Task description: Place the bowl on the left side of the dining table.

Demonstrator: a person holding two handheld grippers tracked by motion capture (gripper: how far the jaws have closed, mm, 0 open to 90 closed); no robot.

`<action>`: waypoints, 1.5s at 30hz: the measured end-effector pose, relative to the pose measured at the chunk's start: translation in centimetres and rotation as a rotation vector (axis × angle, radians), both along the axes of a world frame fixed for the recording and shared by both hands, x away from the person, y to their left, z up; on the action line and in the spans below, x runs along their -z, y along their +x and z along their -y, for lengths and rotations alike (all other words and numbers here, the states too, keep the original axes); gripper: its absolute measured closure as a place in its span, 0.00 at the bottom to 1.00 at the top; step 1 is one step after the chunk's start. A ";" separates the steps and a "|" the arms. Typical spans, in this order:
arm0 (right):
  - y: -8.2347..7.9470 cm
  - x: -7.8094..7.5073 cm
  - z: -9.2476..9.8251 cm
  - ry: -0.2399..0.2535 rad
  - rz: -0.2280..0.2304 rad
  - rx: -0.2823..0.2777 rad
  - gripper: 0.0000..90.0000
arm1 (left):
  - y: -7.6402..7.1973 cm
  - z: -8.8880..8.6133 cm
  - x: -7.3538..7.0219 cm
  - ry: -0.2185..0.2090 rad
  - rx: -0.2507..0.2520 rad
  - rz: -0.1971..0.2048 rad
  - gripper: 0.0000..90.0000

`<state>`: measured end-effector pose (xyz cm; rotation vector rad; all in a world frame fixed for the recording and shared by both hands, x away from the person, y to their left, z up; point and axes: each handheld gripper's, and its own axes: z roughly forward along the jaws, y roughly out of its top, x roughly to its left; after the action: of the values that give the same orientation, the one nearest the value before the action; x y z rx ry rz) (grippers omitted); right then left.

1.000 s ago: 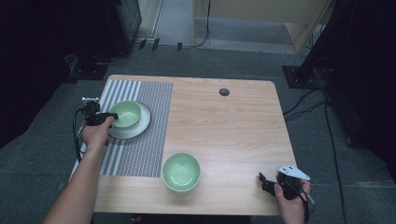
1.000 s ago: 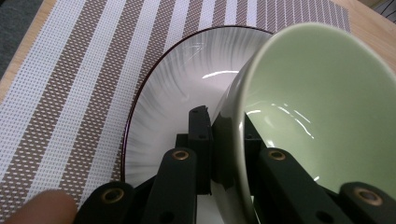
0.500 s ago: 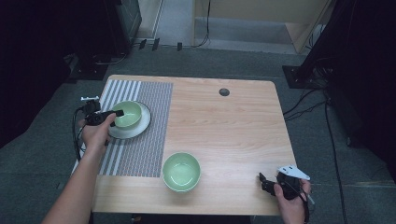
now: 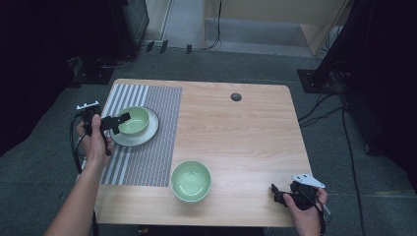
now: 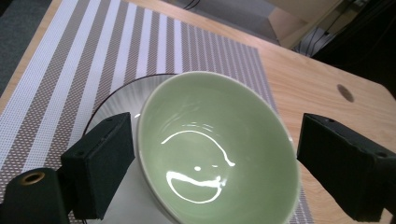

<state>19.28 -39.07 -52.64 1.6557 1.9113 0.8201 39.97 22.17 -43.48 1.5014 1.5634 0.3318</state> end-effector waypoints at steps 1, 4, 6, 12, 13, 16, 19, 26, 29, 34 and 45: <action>0.0 0.0 0.0 0.000 0.000 0.001 0.00 | -0.2 0.1 -0.2 0.004 0.004 0.009 0.12; 0.0 0.0 0.0 0.000 0.000 0.003 0.00 | -0.9 0.2 -0.6 0.023 0.011 0.043 0.11; 0.0 0.0 0.0 0.000 0.000 0.003 0.00 | -1.3 0.2 -0.7 0.035 0.006 0.059 0.11; 0.0 0.0 0.0 0.000 0.000 0.003 0.00 | -2.4 0.5 -0.8 0.057 -0.001 0.090 0.11; 0.0 0.0 0.0 0.000 0.000 0.003 0.00 | -2.6 0.6 -0.8 0.057 -0.001 0.099 0.12; 0.0 0.0 0.0 0.000 0.000 0.003 0.00 | -3.2 0.8 -1.0 0.070 0.006 0.125 0.12; 0.0 0.0 0.0 0.000 0.000 0.003 0.00 | -3.9 1.0 -1.2 0.088 0.006 0.148 0.11; 0.0 0.0 0.0 -0.001 0.000 0.003 0.00 | -5.5 1.4 -1.0 0.109 0.028 0.183 0.12; 0.0 0.0 0.0 0.000 0.000 0.003 0.00 | -6.3 1.6 -0.8 0.120 0.036 0.195 0.11; 0.0 0.0 0.0 0.000 0.000 0.003 0.00 | -7.5 2.1 -0.6 0.140 0.043 0.223 0.12; 0.0 0.0 0.0 0.000 0.001 0.005 0.00 | -9.3 2.6 0.0 0.161 0.075 0.232 0.11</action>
<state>19.33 -39.03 -52.64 1.6597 1.9057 0.8180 30.66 19.54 -43.44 1.5787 1.3193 0.5791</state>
